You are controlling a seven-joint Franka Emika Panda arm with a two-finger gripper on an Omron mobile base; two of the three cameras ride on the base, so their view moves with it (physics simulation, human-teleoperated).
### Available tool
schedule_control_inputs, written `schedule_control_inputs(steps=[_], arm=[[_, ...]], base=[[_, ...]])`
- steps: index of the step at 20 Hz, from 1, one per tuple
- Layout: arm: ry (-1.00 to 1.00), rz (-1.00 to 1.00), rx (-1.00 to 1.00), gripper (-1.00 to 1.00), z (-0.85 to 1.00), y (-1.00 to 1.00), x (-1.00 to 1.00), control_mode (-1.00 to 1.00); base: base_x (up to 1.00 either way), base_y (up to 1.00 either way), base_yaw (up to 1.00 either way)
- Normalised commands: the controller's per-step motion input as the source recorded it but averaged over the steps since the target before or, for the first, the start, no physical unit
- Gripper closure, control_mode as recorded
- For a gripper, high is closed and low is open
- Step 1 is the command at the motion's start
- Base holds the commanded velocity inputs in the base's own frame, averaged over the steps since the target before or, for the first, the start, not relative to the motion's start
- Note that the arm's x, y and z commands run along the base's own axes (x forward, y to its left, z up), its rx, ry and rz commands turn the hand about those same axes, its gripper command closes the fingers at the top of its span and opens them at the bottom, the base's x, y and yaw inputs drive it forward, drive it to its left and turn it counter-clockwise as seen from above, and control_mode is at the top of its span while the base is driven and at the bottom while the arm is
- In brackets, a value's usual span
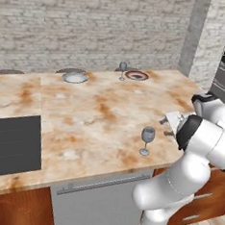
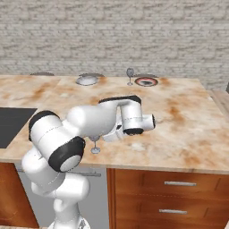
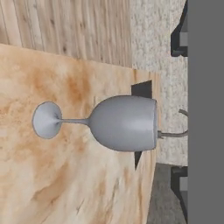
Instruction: Retrieve the wine glasses from the counter and place one next to each plate.
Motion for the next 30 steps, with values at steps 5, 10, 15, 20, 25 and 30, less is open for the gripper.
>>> schedule_control_inputs(steps=[5,10,15,20,25,30], arm=[[0.11,0.06,0.04,-1.0,-0.19,0.0,-0.02,-1.0],[0.09,0.05,0.04,-1.0,-0.2,0.0,-0.06,-1.0],[0.09,0.02,0.07,-1.0,-0.27,0.0,-0.09,-1.0],[0.12,0.0,0.06,-1.0,-0.43,0.0,0.0,-1.0],[0.04,0.0,0.08,-1.0,-0.34,0.0,0.0,-1.0],[0.01,-0.01,0.09,-1.0,-0.23,0.1,0.05,-1.0]], base=[[0.0,0.0,0.0],[0.0,0.0,0.0],[0.0,0.0,0.0],[0.0,0.0,0.0],[0.0,0.0,0.0],[0.0,0.0,0.0]])
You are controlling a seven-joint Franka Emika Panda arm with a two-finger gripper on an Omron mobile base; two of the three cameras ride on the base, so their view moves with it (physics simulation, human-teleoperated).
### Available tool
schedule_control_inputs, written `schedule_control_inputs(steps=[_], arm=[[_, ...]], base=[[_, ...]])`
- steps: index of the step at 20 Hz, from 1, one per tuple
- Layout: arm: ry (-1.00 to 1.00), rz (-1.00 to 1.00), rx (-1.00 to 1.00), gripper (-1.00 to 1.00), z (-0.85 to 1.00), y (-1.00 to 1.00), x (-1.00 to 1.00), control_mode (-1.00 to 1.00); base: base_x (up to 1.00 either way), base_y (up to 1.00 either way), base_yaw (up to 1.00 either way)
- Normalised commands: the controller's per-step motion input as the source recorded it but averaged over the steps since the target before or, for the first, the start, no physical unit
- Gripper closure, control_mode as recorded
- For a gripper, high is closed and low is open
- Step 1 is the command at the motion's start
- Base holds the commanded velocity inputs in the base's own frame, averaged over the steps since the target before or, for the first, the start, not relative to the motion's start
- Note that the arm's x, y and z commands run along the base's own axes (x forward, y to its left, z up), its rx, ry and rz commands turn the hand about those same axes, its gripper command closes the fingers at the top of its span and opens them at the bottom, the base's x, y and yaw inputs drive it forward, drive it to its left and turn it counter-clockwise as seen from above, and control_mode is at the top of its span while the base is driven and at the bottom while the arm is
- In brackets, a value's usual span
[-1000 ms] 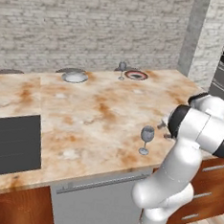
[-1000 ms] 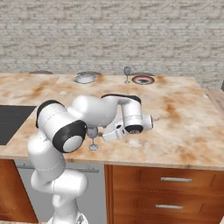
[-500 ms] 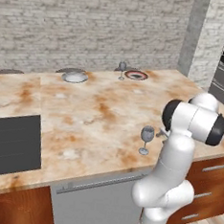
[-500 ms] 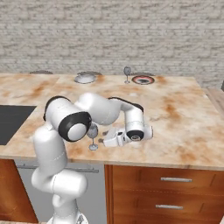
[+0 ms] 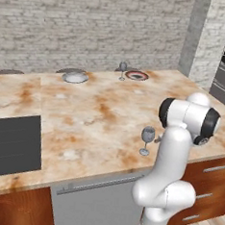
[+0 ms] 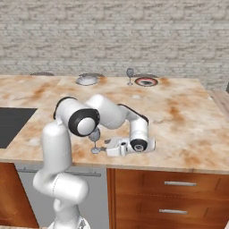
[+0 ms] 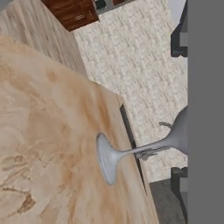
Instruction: Retrieve the wine glasses from the counter and place one next to each plate.
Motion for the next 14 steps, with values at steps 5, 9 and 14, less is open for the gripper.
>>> schedule_control_inputs(steps=[5,9,14], arm=[[-0.02,-0.03,0.0,-1.0,-0.07,0.25,0.14,-1.0],[0.0,-0.06,0.0,-1.0,-0.02,0.22,0.16,-1.0],[0.0,-0.09,0.0,-1.0,-0.1,0.16,0.13,-1.0]], base=[[0.0,0.0,0.0],[0.0,0.0,0.0],[0.0,0.0,0.0]])
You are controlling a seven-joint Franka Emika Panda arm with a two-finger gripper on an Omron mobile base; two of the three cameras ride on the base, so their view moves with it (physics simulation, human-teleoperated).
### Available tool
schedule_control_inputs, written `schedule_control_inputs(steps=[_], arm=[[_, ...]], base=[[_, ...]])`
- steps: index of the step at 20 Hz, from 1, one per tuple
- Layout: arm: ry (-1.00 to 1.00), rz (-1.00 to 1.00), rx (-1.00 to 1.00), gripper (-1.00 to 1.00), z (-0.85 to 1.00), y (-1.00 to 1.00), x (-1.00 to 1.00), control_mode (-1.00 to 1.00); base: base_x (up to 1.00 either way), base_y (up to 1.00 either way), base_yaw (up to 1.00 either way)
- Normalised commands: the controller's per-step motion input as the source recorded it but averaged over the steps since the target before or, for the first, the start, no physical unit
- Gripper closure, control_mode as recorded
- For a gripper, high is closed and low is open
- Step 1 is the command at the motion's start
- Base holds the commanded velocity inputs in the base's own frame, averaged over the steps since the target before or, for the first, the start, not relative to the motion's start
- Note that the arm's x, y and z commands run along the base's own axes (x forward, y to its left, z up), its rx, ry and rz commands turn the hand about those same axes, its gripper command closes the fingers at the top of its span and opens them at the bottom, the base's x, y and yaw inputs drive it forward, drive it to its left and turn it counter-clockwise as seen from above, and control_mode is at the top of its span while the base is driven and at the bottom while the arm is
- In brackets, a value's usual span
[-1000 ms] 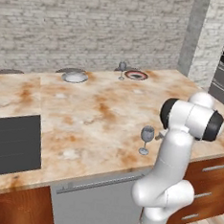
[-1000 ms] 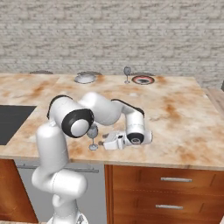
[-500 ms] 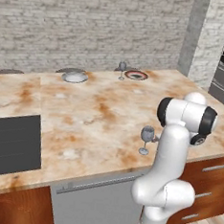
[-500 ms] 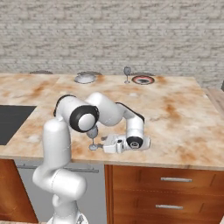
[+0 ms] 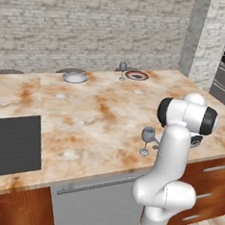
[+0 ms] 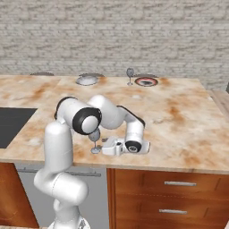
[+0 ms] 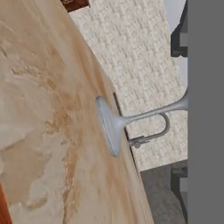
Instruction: Retrieve the wine glasses from the counter and place one next to each plate.
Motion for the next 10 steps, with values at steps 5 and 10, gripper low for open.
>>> schedule_control_inputs(steps=[5,10], arm=[[0.11,-0.06,0.0,-1.0,-0.22,0.15,0.05,-1.0],[0.06,-0.06,0.0,-1.0,-0.08,0.05,0.04,-1.0]], base=[[0.0,0.0,0.0],[0.0,0.0,0.0]])
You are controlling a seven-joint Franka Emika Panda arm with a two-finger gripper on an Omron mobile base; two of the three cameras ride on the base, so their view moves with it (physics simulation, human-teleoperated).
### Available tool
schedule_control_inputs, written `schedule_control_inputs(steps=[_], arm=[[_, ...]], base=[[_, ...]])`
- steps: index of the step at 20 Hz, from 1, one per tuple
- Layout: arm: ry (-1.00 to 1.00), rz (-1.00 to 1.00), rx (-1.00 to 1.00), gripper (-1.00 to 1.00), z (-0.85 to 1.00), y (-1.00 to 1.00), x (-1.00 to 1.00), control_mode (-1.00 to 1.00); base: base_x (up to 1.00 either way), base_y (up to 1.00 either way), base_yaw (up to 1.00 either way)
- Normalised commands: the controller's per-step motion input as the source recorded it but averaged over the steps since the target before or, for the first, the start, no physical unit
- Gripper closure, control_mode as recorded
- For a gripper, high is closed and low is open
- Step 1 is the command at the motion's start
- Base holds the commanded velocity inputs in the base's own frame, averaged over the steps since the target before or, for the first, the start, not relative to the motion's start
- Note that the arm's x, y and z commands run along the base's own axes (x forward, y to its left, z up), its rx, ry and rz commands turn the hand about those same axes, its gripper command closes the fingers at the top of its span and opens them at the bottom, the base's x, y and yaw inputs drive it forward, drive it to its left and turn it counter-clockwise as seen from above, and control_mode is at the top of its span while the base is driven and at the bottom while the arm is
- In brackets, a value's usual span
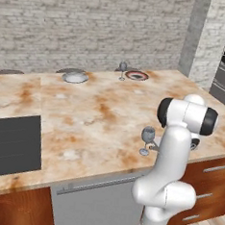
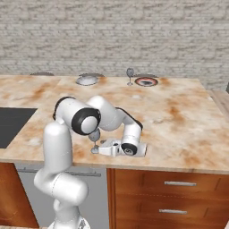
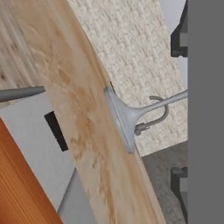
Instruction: Retrieve the wine glasses from the counter and place one next to each plate.
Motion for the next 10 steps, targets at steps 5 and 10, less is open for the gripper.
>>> schedule_control_inputs(steps=[5,10], arm=[[0.0,-0.03,0.0,-1.0,0.0,0.11,0.0,-1.0],[0.0,-0.02,0.0,-1.0,0.0,0.12,-0.02,-1.0]], base=[[0.0,0.0,0.0],[0.0,0.0,0.0]])
